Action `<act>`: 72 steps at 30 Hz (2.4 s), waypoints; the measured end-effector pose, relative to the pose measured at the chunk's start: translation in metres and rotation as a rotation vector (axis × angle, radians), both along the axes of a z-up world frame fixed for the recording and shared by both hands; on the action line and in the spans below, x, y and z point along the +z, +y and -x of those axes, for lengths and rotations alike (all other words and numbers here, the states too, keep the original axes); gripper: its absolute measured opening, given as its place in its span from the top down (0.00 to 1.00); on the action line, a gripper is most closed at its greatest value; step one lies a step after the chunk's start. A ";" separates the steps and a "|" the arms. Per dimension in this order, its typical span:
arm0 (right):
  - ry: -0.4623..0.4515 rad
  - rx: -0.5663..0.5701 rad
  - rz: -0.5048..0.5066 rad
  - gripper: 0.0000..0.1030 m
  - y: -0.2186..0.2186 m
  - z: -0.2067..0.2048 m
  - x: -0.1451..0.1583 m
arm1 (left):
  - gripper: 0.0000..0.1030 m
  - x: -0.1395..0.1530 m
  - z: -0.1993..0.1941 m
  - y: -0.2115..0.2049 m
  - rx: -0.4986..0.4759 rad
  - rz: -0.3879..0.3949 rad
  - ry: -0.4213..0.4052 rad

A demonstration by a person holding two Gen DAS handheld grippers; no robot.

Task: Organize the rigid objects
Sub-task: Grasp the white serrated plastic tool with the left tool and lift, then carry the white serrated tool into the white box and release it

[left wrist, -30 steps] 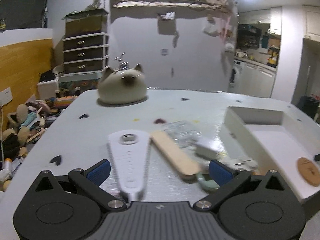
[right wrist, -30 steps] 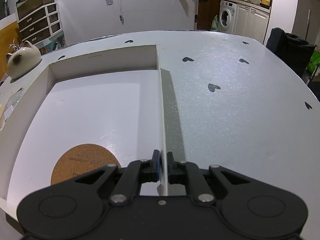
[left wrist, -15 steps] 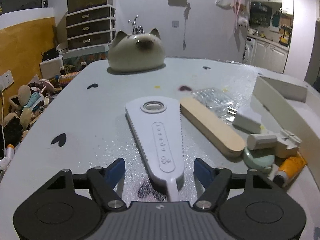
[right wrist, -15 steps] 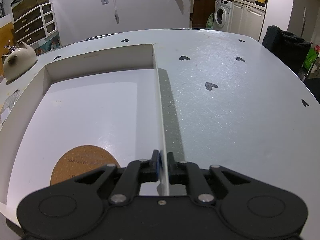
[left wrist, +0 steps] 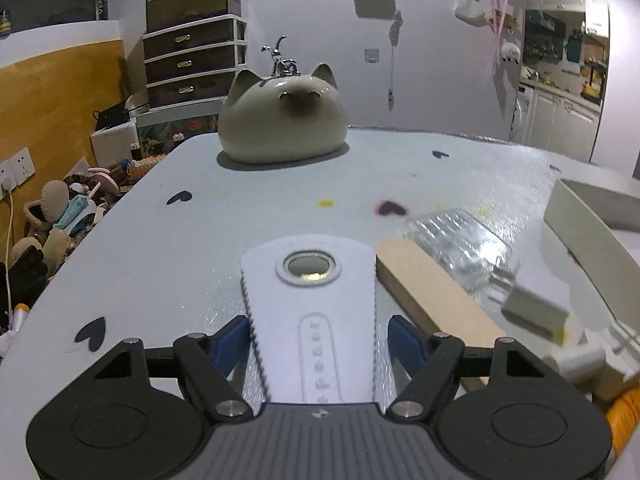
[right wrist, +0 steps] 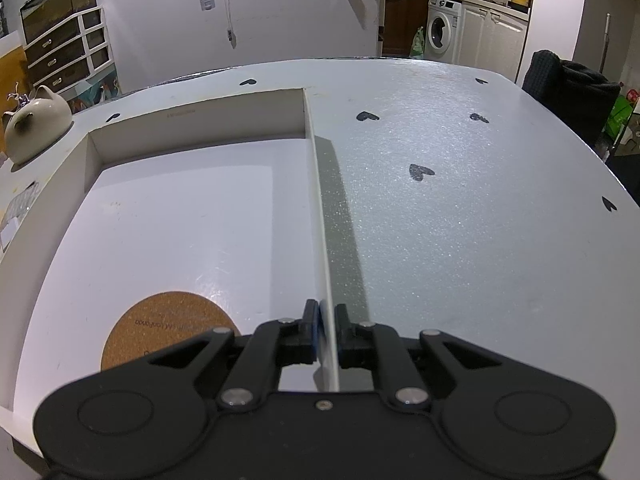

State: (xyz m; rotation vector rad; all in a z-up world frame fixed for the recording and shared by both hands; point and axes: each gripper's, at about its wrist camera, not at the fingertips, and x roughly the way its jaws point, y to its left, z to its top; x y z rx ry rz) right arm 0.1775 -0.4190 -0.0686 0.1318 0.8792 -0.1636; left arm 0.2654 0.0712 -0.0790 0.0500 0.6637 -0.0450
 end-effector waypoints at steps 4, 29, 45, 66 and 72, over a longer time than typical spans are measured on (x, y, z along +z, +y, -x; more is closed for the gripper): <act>-0.004 -0.002 -0.002 0.90 0.000 0.001 0.000 | 0.33 -0.001 0.002 0.000 0.014 -0.003 -0.020; -0.012 -0.004 -0.007 0.90 -0.001 0.003 0.001 | 0.34 0.042 0.072 -0.012 -0.076 0.060 -0.140; -0.014 -0.005 -0.007 0.91 -0.001 0.003 0.001 | 0.34 0.028 0.081 -0.041 -0.159 0.021 -0.079; -0.019 -0.006 -0.008 0.91 0.001 0.003 0.002 | 0.40 -0.002 0.108 -0.029 -0.127 0.015 -0.033; -0.020 -0.006 -0.008 0.91 0.001 0.003 0.002 | 0.41 0.001 0.110 -0.028 -0.117 0.034 -0.040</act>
